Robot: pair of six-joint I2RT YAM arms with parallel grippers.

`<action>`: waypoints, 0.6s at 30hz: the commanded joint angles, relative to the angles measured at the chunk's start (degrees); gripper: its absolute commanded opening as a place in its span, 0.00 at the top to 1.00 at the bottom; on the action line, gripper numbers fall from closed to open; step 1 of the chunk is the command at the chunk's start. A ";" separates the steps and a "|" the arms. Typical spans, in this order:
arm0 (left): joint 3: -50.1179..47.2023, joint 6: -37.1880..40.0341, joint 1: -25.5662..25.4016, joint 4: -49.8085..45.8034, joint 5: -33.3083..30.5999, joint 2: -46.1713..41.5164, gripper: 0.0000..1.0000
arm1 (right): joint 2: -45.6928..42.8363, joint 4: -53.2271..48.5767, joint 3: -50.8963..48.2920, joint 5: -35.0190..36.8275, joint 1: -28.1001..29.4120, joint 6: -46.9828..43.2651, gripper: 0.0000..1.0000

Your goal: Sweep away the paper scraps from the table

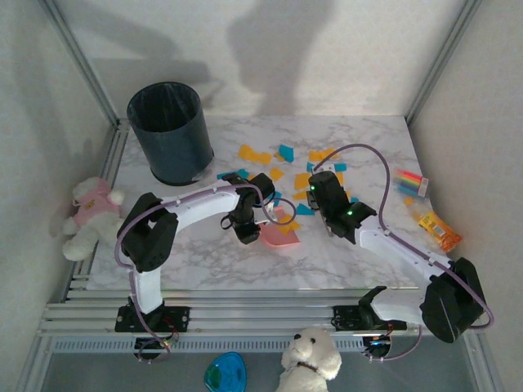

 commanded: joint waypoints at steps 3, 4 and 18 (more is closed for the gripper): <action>1.38 -1.24 0.28 -2.50 -2.05 1.77 1.00 | 1.53 1.35 1.42 -4.59 -0.21 -1.92 1.00; 1.31 -1.13 0.28 -2.52 -2.03 1.77 1.00 | 1.69 1.00 1.52 -5.55 -0.16 -2.14 1.00; 1.37 -1.94 0.27 -1.69 -2.38 2.38 1.00 | -0.88 -3.36 0.82 -21.99 0.47 -6.58 1.00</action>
